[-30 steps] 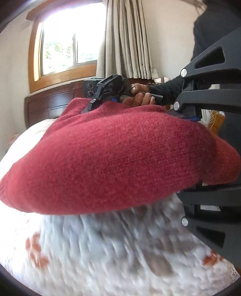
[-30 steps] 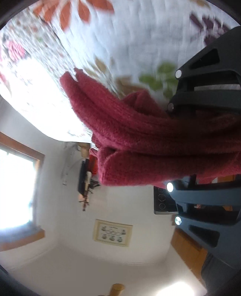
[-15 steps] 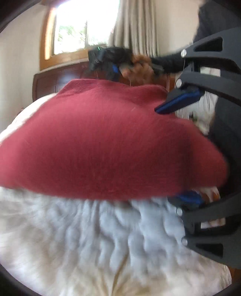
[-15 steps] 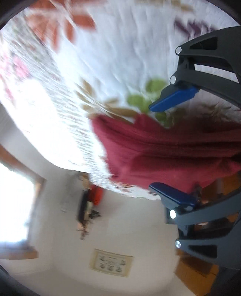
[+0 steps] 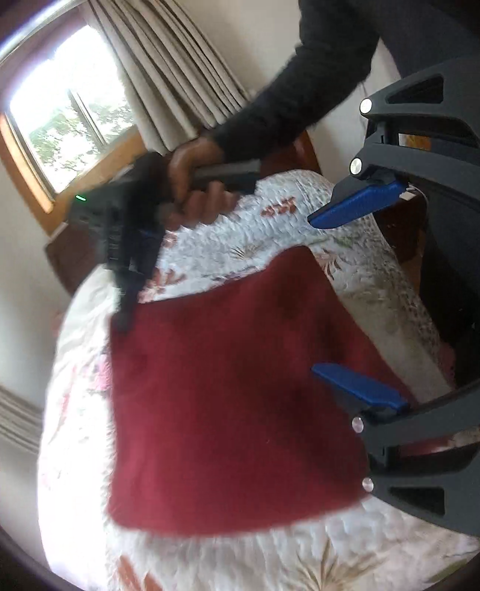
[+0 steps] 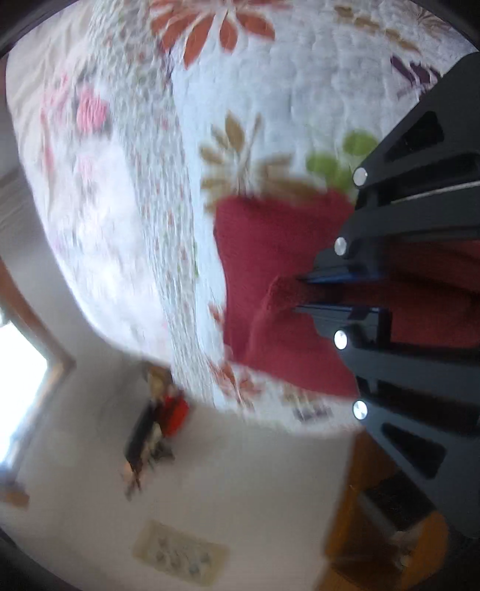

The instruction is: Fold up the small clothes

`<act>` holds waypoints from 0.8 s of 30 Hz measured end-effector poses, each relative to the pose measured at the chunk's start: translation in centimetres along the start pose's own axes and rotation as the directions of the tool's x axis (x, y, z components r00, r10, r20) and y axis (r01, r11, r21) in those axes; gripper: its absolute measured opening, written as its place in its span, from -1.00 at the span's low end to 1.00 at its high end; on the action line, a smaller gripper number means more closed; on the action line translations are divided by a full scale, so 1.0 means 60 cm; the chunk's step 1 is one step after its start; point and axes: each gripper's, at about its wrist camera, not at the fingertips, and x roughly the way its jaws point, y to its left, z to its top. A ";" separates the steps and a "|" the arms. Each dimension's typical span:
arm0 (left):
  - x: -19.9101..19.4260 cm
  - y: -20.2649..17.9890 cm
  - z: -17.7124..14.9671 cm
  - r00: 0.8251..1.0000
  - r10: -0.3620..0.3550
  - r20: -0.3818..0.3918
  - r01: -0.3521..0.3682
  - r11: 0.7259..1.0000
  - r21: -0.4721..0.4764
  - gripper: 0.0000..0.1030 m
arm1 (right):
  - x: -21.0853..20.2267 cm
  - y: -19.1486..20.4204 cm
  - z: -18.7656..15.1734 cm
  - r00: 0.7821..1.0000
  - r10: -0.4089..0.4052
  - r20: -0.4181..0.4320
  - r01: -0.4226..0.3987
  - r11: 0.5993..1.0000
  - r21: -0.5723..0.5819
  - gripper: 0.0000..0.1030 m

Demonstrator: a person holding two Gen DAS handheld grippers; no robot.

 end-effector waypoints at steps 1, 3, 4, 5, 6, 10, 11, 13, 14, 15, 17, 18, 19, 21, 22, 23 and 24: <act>0.008 0.011 -0.006 1.000 -0.007 -0.017 0.007 1.000 -0.011 0.41 | 0.012 -0.016 -0.002 0.999 -0.039 -0.011 0.039 0.999 0.026 -0.85; 0.018 0.024 -0.011 0.999 -0.010 -0.034 0.009 1.000 -0.025 0.35 | 0.027 -0.045 -0.009 0.999 -0.055 -0.004 0.055 0.994 0.090 -0.84; 0.018 0.025 -0.009 0.999 -0.017 -0.046 0.015 0.999 -0.033 0.35 | 0.022 -0.043 -0.013 0.999 -0.047 0.012 0.046 0.994 0.097 -0.82; 0.014 0.021 -0.004 0.999 -0.017 -0.047 0.016 0.999 -0.028 0.36 | 0.013 -0.035 -0.016 0.999 -0.036 0.031 0.033 0.995 0.096 -0.75; -0.006 0.012 -0.003 0.999 -0.020 -0.035 0.019 1.000 -0.005 0.38 | -0.004 -0.020 -0.021 0.998 -0.018 0.052 0.014 0.996 0.086 -0.70; -0.086 0.023 0.020 0.997 -0.038 0.074 0.039 0.999 -0.009 0.59 | -0.063 0.053 -0.051 0.996 -0.011 0.087 0.012 1.000 -0.022 -0.67; -0.102 0.037 0.027 0.993 -0.041 0.111 0.045 0.999 -0.031 0.64 | -0.069 0.076 -0.066 0.997 0.015 0.070 -0.011 0.999 -0.052 -0.66; -0.126 0.088 0.069 0.976 -0.066 0.207 0.093 0.988 -0.125 0.66 | -0.052 0.100 -0.094 1.000 0.027 0.011 -0.026 0.995 -0.098 -0.62; -0.132 0.113 0.084 0.968 -0.081 0.239 0.122 0.979 -0.162 0.66 | -0.034 0.101 -0.109 1.000 0.012 -0.018 -0.014 0.994 -0.108 -0.62; -0.128 0.137 0.102 0.964 -0.096 0.248 0.144 0.972 -0.184 0.66 | -0.019 0.098 -0.119 0.999 -0.003 -0.044 -0.001 0.995 -0.102 -0.62; -0.099 0.173 0.127 0.973 -0.088 0.212 0.132 0.970 -0.205 0.66 | 0.012 0.072 -0.136 0.995 -0.059 -0.084 0.052 0.995 -0.083 -0.96; -0.074 0.192 0.137 0.980 -0.102 0.173 0.141 0.963 -0.229 0.65 | 0.020 0.058 -0.143 0.992 -0.102 -0.076 0.094 0.991 -0.093 -1.00; -0.054 0.207 0.140 0.984 -0.107 0.145 0.140 0.959 -0.245 0.63 | 0.020 0.043 -0.146 0.993 -0.093 -0.067 0.089 0.994 -0.066 -1.00; -0.014 0.205 0.145 0.991 -0.089 0.103 0.111 0.966 -0.233 0.61 | 0.007 0.042 -0.147 0.995 -0.077 -0.061 0.076 0.997 -0.014 -1.00; -0.015 0.201 0.147 0.992 -0.079 0.100 0.099 0.971 -0.220 0.61 | -0.006 0.056 -0.149 0.995 -0.082 -0.051 0.081 0.996 -0.031 -0.99; -0.023 0.197 0.149 0.992 -0.076 0.104 0.097 0.971 -0.217 0.61 | -0.022 0.073 -0.153 0.996 -0.083 -0.036 0.081 0.995 -0.053 -0.83; -0.034 0.190 0.149 0.990 -0.080 0.117 0.104 0.971 -0.217 0.61 | -0.038 0.088 -0.160 0.997 -0.076 -0.025 0.074 0.995 -0.064 -0.80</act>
